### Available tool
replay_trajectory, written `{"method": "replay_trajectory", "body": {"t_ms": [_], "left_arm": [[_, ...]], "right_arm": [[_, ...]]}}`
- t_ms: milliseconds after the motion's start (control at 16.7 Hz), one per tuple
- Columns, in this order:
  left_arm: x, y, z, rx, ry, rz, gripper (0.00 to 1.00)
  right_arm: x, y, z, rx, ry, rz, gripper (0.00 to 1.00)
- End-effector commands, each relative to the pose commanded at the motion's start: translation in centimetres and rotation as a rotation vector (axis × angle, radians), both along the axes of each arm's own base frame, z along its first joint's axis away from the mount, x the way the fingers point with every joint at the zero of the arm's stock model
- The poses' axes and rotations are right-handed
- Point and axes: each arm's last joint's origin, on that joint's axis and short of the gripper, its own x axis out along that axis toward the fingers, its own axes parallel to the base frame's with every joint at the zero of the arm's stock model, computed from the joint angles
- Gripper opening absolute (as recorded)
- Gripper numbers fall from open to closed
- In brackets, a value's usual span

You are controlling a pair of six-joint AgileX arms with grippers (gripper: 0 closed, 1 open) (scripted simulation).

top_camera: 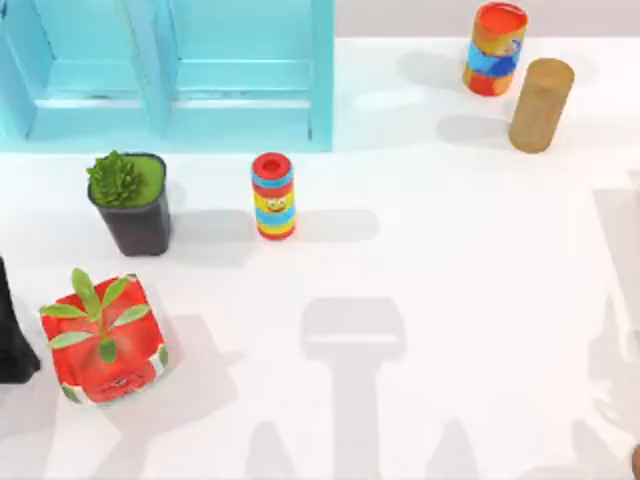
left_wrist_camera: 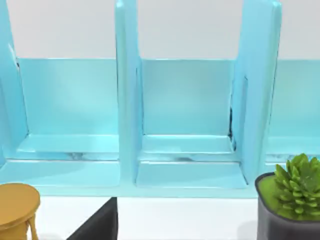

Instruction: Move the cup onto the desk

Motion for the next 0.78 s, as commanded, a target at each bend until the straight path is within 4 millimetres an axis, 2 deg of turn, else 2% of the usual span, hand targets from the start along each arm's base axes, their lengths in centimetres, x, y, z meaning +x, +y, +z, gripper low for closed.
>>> {"method": "replay_trajectory", "body": {"t_ms": [180, 360, 600, 780], "left_arm": [[0.0, 0.0, 0.0, 0.0, 0.0, 0.0, 1.0], [0.0, 0.0, 0.0, 0.0, 0.0, 0.0, 1.0], [0.0, 0.0, 0.0, 0.0, 0.0, 0.0, 1.0], [0.0, 0.0, 0.0, 0.0, 0.0, 0.0, 1.0]], "right_arm": [[0.0, -0.1, 0.2, -0.008, 0.012, -0.008, 1.0], [0.1, -0.7, 1.7, -0.066, 0.112, -0.059, 1.0], [1.1, -2.3, 4.9, -0.173, 0.402, -0.15, 1.0], [3.0, -4.4, 7.2, -0.226, 0.701, -0.187, 1.0]]}}
